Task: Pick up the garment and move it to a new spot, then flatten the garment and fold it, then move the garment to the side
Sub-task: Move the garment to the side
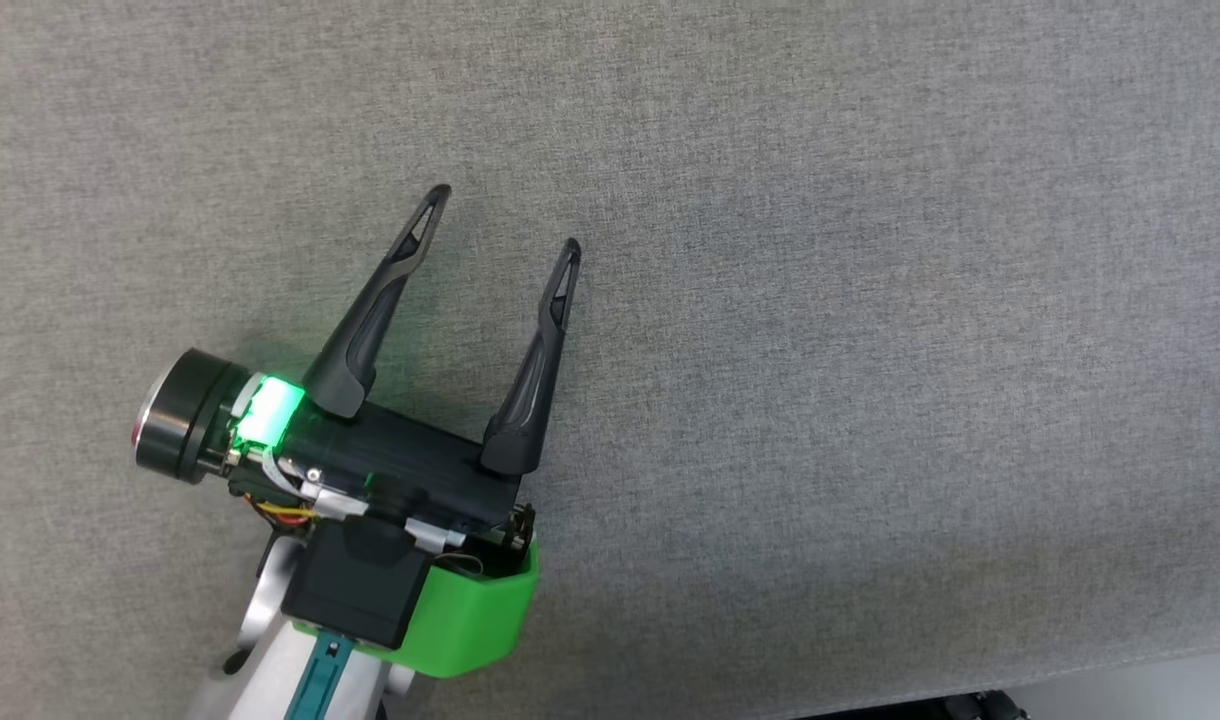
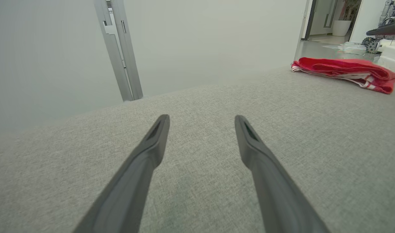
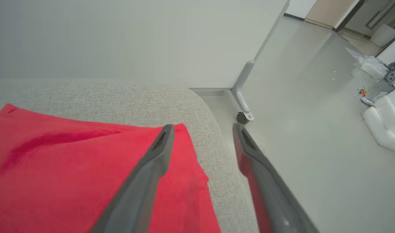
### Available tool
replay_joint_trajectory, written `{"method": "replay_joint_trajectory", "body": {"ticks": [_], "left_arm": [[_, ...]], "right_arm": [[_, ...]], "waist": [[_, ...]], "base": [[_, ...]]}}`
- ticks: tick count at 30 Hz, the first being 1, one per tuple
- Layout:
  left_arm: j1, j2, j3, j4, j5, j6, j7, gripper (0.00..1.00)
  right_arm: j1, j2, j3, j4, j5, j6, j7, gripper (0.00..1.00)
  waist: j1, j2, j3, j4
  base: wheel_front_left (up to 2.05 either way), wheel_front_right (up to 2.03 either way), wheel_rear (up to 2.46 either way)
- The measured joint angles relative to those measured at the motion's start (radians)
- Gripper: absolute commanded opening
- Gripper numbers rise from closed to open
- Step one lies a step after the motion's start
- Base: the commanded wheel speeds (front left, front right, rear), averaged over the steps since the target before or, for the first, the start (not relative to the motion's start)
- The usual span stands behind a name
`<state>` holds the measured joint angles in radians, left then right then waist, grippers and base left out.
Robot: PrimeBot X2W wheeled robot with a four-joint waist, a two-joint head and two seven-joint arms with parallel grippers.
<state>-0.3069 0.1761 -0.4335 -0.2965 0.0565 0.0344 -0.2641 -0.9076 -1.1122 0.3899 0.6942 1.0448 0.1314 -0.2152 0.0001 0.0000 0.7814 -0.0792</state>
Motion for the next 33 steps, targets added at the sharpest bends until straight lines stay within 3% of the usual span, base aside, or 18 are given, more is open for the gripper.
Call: {"method": "replay_joint_trajectory", "body": {"ticks": [5, 9, 12, 17, 27, 33], "left_arm": [[0.001, -0.013, -0.001, 0.019, -0.033, 0.023, 0.000, 1.00], [0.028, -0.031, 0.011, 0.053, -0.067, 0.042, 0.000, 1.00], [0.061, -0.041, 0.034, 0.083, -0.095, 0.056, 0.000, 1.00], [0.141, -0.071, 0.102, 0.147, -0.171, 0.064, 0.000, 1.00], [0.266, -0.112, 0.265, 0.249, -0.238, 0.007, 0.000, 1.00], [0.324, -0.122, 0.302, 0.270, -0.201, -0.014, 0.000, 1.00]], "right_arm": [[-0.034, 0.120, -0.004, -0.017, -0.131, 0.000, -0.039, 1.00], [0.015, 0.227, -0.029, -0.108, -0.212, 0.000, -0.046, 1.00], [0.095, 0.321, -0.090, -0.188, -0.289, 0.000, -0.047, 1.00], [0.251, 0.530, -0.154, -0.311, -0.444, 0.000, -0.047, 1.00], [0.531, 0.874, -0.250, -0.502, -0.757, 0.000, -0.048, 1.00], [0.735, 0.967, -0.278, -0.573, -0.845, 0.000, -0.048, 1.00]], "waist": [[0.0000, 0.0000, -0.042, 0.015], [-0.0001, 0.0000, -0.096, 0.029], [-0.0001, 0.0000, -0.144, 0.039], [-0.0002, 0.0000, -0.241, 0.052], [-0.0002, 0.0000, -0.448, 0.050], [-0.0002, 0.0000, -0.563, 0.051]], "base": [[0.00, 0.00, 0.00], [0.00, 0.00, 0.00], [0.00, 0.00, 0.00], [0.00, 0.00, 0.00], [0.00, 0.00, 0.00], [0.00, 0.00, 0.00]]}}
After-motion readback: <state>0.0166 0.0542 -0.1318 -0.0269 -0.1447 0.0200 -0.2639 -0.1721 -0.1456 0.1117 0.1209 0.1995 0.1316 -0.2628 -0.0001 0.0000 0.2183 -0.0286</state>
